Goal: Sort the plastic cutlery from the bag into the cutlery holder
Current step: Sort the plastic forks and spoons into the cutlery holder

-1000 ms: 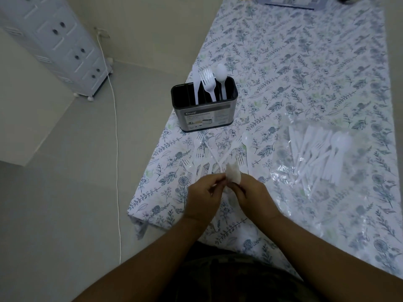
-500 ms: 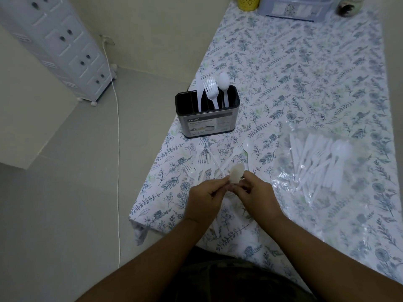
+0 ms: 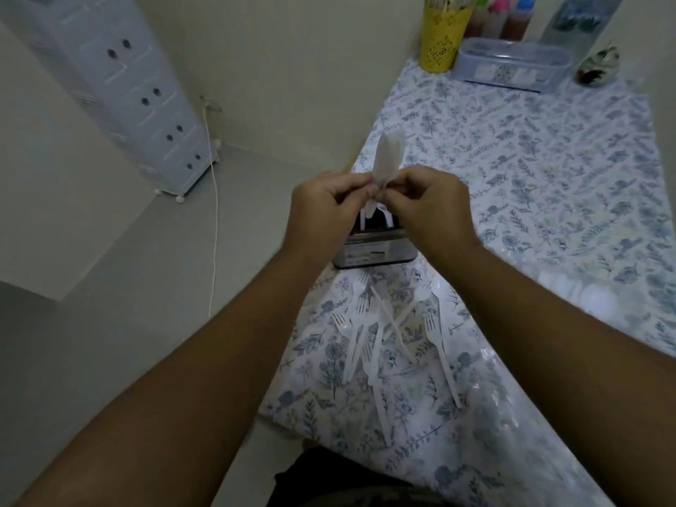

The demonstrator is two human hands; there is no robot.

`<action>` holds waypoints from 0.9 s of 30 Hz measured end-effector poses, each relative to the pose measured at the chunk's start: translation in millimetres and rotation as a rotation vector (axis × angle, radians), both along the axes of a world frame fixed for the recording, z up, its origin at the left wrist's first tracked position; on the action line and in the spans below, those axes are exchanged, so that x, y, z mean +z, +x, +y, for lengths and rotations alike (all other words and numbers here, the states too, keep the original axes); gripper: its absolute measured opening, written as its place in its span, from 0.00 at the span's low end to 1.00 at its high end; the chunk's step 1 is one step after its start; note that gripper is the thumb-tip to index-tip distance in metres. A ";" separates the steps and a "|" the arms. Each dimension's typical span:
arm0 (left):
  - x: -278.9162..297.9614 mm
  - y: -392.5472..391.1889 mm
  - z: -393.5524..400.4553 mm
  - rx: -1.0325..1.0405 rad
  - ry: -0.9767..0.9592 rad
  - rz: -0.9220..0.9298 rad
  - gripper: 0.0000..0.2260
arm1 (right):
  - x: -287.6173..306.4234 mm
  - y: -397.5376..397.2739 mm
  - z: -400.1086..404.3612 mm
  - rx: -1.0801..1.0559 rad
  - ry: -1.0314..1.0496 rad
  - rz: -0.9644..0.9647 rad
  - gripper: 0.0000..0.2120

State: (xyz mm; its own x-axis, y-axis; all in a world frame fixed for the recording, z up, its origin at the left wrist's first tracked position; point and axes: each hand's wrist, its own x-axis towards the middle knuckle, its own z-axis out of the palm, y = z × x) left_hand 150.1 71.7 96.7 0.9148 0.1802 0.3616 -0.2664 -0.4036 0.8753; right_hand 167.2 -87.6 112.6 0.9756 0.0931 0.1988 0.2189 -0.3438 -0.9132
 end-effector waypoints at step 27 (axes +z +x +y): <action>-84.3 -81.2 -4.8 0.178 0.304 0.285 0.04 | -83.4 -53.3 -18.9 0.051 -0.455 0.250 0.13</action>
State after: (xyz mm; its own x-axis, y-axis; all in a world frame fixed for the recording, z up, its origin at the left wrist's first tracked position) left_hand 68.9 66.9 12.4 0.9497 0.2686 0.1608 0.0649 -0.6716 0.7381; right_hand 113.9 -106.5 29.2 0.9800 0.1648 -0.1116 0.0400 -0.7125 -0.7005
